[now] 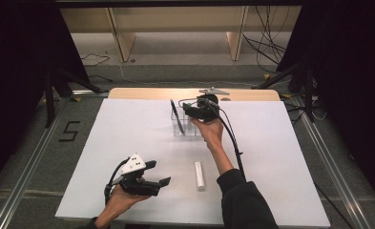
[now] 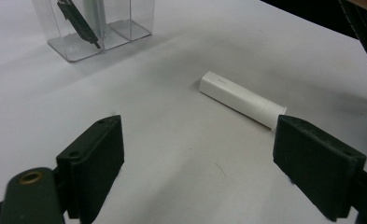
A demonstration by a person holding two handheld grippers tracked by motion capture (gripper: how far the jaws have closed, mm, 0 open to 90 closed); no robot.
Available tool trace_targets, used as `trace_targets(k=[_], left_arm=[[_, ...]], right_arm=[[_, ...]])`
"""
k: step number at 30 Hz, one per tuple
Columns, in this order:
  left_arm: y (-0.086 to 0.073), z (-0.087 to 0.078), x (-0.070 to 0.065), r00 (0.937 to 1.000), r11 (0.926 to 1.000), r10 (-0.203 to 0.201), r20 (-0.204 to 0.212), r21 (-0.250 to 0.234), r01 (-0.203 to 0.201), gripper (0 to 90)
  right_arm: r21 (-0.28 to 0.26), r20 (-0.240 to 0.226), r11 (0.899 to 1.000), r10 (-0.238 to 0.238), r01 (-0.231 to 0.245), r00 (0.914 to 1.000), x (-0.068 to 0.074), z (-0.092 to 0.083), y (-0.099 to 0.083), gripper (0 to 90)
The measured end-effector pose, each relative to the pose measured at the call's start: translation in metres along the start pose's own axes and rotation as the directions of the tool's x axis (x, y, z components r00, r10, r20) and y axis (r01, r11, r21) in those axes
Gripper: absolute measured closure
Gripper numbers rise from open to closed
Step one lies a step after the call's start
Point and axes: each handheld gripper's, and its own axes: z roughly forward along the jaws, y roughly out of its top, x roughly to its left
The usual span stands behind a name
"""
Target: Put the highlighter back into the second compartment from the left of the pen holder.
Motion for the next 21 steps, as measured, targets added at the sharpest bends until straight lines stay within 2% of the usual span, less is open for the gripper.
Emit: trace_targets(k=[4,8,12,16,21], left_arm=[[0.0,0.0,0.0,1.0,1.0,-0.001,-0.003,-0.001,0.001,16.2],[0.0,0.0,0.0,1.0,1.0,-0.001,-0.004,0.001,0.001,16.2],[0.0,0.0,0.0,1.0,1.0,0.0,-0.005,0.0,0.0,16.2],[0.0,0.0,0.0,1.0,1.0,0.003,-0.005,0.006,-0.003,16.2],[0.0,0.0,0.0,1.0,1.0,-0.001,-0.007,0.003,0.001,16.2]], right_arm=[[0.014,0.021,0.999,-0.043,0.043,0.9988,0.003,-0.012,0.0,33.6],[0.014,-0.01,0.997,-0.072,0.072,0.9973,0.007,-0.028,-0.009,32.7],[0.018,-0.036,0.997,-0.068,0.069,0.997,0.009,-0.046,-0.022,32.1],[0.032,-0.05,0.996,-0.076,0.078,0.9958,0.012,-0.061,-0.035,31.0],[0.035,-0.057,0.993,-0.112,0.114,0.9921,0.018,-0.075,-0.047,30.6]])
